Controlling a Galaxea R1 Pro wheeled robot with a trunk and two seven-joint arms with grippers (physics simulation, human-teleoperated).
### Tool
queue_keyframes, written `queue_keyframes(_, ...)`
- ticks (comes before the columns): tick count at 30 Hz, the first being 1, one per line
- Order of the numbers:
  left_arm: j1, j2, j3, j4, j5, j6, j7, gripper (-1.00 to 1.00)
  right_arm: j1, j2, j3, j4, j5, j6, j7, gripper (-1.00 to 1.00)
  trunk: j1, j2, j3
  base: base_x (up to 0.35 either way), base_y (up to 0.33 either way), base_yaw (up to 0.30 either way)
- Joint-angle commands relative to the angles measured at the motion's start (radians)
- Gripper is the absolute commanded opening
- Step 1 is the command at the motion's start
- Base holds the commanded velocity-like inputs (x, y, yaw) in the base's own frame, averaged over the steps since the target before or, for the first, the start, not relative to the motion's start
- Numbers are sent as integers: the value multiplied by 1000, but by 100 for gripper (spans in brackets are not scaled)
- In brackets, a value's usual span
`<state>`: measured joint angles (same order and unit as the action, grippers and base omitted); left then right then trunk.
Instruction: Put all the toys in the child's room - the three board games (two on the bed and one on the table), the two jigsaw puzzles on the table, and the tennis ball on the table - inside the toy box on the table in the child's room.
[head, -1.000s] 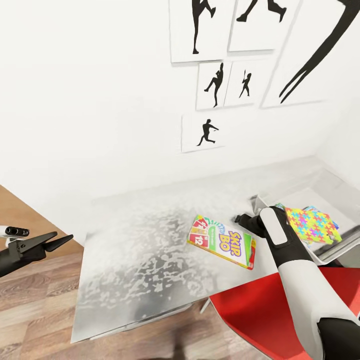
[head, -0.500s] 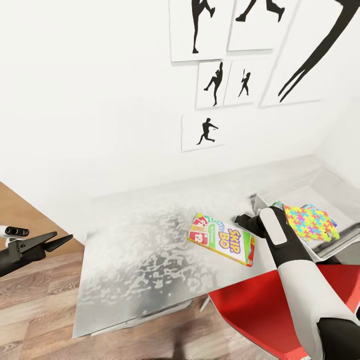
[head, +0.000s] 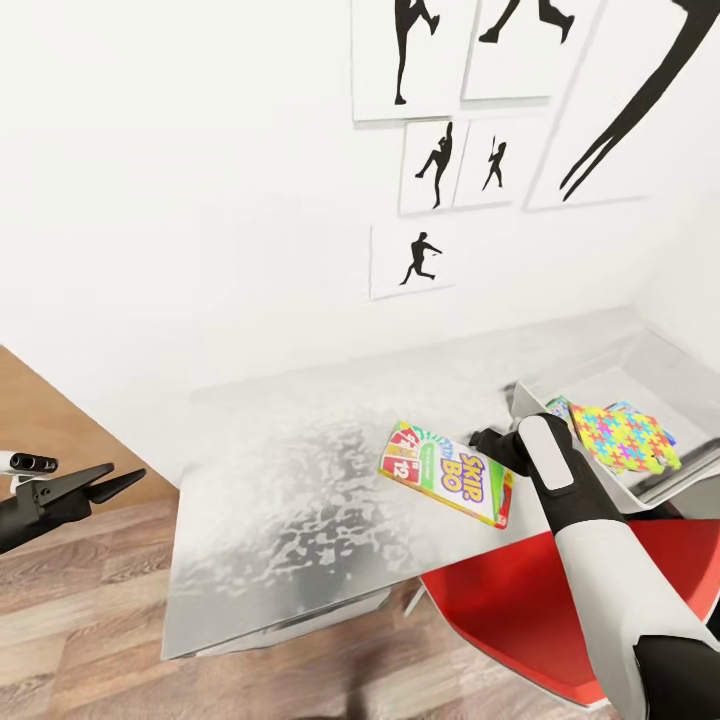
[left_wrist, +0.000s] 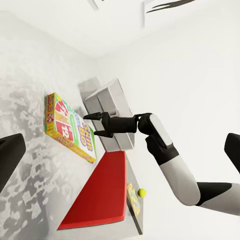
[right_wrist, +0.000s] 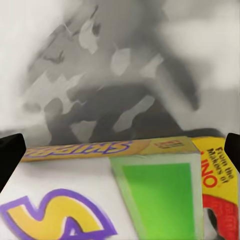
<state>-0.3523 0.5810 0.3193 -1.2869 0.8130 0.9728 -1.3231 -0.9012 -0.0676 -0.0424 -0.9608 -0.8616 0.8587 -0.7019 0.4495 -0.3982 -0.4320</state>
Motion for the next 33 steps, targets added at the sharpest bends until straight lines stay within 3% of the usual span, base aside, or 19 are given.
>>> queue_keyframes(1,-1,0,0,0,3,9,-1,100,-1,0,0,-1,-10,2,-10,100,1,-2,-2,-4,5,0)
queue_keyframes(13,-1,0,0,0,3,9,-1,100,-1,0,1,-1,-10,2,-10,100,1,-2,-2,-69,20,0)
queue_keyframes(33,-1,0,0,0,3,9,-1,100,-1,1,1,-1,-10,2,-10,100,1,-2,-2,-63,213,0)
